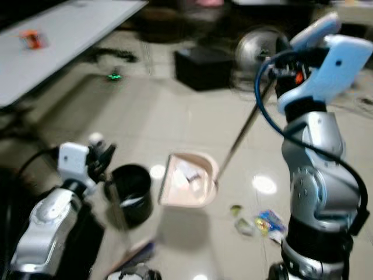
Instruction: Sweep floor
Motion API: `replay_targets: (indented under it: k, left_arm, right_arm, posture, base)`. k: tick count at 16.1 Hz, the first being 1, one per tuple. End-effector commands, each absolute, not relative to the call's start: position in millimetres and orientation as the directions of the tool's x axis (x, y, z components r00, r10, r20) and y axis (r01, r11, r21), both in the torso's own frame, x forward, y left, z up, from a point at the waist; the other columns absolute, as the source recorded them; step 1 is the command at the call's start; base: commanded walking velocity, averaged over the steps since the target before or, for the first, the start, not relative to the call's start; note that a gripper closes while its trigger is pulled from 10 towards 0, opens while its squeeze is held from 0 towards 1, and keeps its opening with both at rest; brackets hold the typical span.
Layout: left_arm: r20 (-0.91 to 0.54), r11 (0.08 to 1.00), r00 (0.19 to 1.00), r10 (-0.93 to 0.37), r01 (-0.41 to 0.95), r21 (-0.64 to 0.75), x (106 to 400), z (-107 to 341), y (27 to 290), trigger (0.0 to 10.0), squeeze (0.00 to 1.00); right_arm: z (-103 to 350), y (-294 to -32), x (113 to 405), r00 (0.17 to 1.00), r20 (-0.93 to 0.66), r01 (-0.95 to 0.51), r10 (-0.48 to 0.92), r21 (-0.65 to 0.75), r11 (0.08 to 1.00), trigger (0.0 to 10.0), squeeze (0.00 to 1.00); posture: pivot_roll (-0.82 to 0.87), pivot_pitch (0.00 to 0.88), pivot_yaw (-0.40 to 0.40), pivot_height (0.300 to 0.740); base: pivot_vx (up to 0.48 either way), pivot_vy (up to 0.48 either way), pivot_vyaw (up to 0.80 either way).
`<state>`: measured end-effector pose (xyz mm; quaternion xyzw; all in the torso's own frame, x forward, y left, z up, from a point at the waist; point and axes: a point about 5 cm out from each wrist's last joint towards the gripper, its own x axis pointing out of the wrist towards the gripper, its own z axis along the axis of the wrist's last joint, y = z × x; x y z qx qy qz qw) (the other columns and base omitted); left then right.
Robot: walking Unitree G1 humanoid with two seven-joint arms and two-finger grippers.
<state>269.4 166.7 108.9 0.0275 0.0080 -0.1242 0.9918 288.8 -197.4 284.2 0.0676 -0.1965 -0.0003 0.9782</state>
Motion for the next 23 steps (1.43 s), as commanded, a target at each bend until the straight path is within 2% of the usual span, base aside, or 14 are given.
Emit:
replay_targets:
  k: [1, 5, 14, 20, 23]
  left_arm:
    - [0.013, 0.966, 0.968, -0.251, 0.249, 0.069, 272, 121, 166, 10.0, 0.00]
    - [0.019, 0.950, 0.952, -0.307, 0.305, 0.074, 268, 128, 158, 10.0, 0.00]
    - [-0.005, 0.943, 0.945, -0.327, 0.327, 0.065, 268, 126, 152, 10.0, 0.00]
    - [0.002, 0.938, 0.939, -0.344, 0.343, 0.050, 270, 127, 146, 10.0, 0.00]
    - [-0.009, 0.934, 0.936, -0.351, 0.351, 0.060, 269, 125, 145, 10.0, 0.00]
  right_arm:
    - [291, -201, 288, 0.913, 0.406, -0.025, -0.051, 0.180, 0.983, 10.0, 0.00]
    - [294, -206, 292, 0.913, 0.400, -0.015, -0.075, 0.218, 0.976, 10.0, 0.00]
    - [291, -210, 294, 0.917, 0.384, 0.012, -0.111, 0.251, 0.968, 10.0, 0.00]
    - [293, -209, 294, 0.916, 0.388, 0.013, -0.104, 0.230, 0.973, 10.0, 0.00]
    - [294, -208, 294, 0.916, 0.387, 0.012, -0.101, 0.225, 0.974, 10.0, 0.00]
  posture:
    - [0.00, 0.000, 0.071, 0.740]
    - [0.00, 0.000, 0.071, 0.740]
    - [0.00, 0.000, 0.073, 0.740]
    - [0.00, 0.000, 0.074, 0.740]
    - [0.00, 0.000, 0.067, 0.740]
  base:
    - [0.000, 0.000, 0.00]
    - [0.000, 0.000, 0.00]
    - [0.000, 0.000, 0.00]
    - [0.311, 0.000, 0.00]
    - [0.372, 0.000, 0.63]
